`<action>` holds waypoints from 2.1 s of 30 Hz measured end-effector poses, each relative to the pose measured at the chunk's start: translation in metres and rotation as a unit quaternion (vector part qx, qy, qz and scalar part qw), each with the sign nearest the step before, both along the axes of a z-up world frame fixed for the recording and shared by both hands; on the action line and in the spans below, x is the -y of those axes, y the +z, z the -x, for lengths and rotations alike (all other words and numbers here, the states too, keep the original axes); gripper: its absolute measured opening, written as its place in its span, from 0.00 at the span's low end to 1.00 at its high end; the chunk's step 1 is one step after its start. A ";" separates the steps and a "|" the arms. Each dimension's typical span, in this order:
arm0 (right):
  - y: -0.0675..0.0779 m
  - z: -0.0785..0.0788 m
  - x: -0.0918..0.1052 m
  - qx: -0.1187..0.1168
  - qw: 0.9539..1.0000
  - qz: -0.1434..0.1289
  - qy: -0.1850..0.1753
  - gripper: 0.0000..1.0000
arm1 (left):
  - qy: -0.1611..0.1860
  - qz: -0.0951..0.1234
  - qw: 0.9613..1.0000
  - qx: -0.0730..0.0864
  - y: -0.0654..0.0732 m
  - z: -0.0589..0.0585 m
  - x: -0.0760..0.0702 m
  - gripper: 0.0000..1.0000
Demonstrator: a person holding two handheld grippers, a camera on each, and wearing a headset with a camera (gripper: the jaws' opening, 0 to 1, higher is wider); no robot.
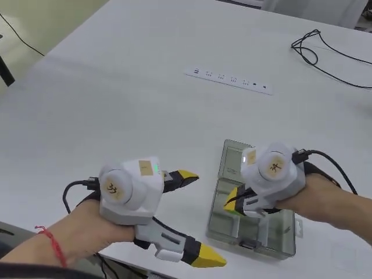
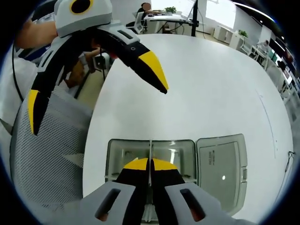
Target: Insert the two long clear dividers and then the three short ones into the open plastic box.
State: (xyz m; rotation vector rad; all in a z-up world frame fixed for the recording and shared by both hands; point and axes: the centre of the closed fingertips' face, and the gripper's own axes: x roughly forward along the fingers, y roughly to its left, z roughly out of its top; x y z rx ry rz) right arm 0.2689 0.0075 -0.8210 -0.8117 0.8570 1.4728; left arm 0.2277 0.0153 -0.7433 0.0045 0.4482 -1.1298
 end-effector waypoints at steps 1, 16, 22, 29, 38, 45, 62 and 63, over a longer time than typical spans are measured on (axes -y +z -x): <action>-0.001 0.000 0.000 0.001 1.000 0.001 0.002 0.02 | 0.000 0.000 1.000 0.000 0.000 0.000 0.000 1.00; 0.007 -0.002 0.002 -0.009 0.999 -0.015 -0.031 0.08 | -0.002 -0.007 1.000 0.002 0.000 0.001 -0.001 1.00; 0.028 -0.008 0.009 -0.009 0.998 -0.040 -0.056 0.14 | 0.000 -0.009 1.000 0.004 0.002 0.002 -0.003 1.00; 0.056 -0.010 0.022 -0.008 0.994 -0.078 -0.082 0.22 | -0.002 -0.017 1.000 0.005 0.001 0.004 -0.005 1.00; 0.077 -0.006 0.051 0.003 0.990 -0.095 -0.101 0.31 | -0.001 -0.023 1.000 0.007 0.003 0.006 -0.008 1.00; 0.080 -0.002 0.081 0.014 0.989 -0.090 -0.113 0.39 | -0.002 -0.027 1.000 0.006 0.004 0.008 -0.008 1.00; 0.044 0.012 0.182 0.012 0.992 -0.007 -0.126 0.52 | -0.003 -0.029 1.000 0.003 0.003 0.008 -0.007 1.00; 0.043 0.013 0.185 0.012 0.992 -0.002 -0.125 0.52 | -0.004 -0.029 1.000 0.003 0.003 0.008 -0.007 1.00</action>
